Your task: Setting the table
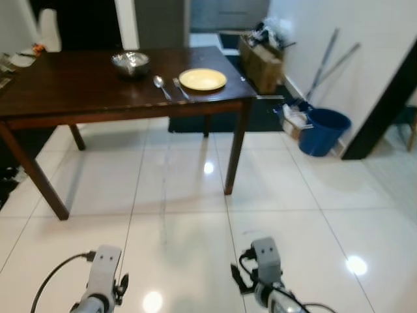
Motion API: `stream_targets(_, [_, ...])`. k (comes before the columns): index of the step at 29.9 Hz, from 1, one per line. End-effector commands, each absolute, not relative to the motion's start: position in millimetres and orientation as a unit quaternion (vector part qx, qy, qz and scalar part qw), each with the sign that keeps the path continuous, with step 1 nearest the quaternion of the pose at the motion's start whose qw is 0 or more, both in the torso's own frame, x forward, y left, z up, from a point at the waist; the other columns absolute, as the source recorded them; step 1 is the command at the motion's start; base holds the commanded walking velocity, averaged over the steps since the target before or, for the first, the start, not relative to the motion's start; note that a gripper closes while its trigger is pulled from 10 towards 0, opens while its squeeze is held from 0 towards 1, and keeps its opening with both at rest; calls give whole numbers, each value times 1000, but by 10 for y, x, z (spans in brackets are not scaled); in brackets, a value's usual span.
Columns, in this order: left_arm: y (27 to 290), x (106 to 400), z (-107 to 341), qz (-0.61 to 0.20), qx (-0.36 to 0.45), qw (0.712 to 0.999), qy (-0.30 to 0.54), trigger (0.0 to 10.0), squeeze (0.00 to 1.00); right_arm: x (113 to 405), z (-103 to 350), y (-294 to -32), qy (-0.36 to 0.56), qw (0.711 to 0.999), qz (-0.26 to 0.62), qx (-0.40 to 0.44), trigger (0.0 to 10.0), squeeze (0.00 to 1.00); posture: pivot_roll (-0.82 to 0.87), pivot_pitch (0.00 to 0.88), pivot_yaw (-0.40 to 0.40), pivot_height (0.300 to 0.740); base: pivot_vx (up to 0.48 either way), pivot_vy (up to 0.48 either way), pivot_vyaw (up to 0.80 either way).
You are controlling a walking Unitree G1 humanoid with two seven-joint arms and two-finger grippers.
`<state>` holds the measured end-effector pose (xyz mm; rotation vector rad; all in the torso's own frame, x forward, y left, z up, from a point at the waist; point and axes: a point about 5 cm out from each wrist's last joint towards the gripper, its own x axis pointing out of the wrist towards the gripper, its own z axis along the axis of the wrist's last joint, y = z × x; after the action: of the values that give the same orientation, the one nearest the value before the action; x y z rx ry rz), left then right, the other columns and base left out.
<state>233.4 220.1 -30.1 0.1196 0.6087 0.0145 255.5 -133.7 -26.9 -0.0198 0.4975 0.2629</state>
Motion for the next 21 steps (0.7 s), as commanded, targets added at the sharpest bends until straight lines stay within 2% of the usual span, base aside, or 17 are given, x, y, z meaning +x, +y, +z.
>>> stream_targets(1, [2223, 2268, -354, 9, 61, 947, 314, 10000, 0, 2554, -273, -1342, 246, 961, 128, -12, 10000, 0, 22, 0, 88, 740, 0, 0, 0])
stream_targets(21, [2223, 2277, -342, 11, 64, 949, 309, 10000, 0, 2552, -267, -1321, 241, 962, 131, -10, 10000, 0, 21, 0, 92, 740, 0, 0, 0])
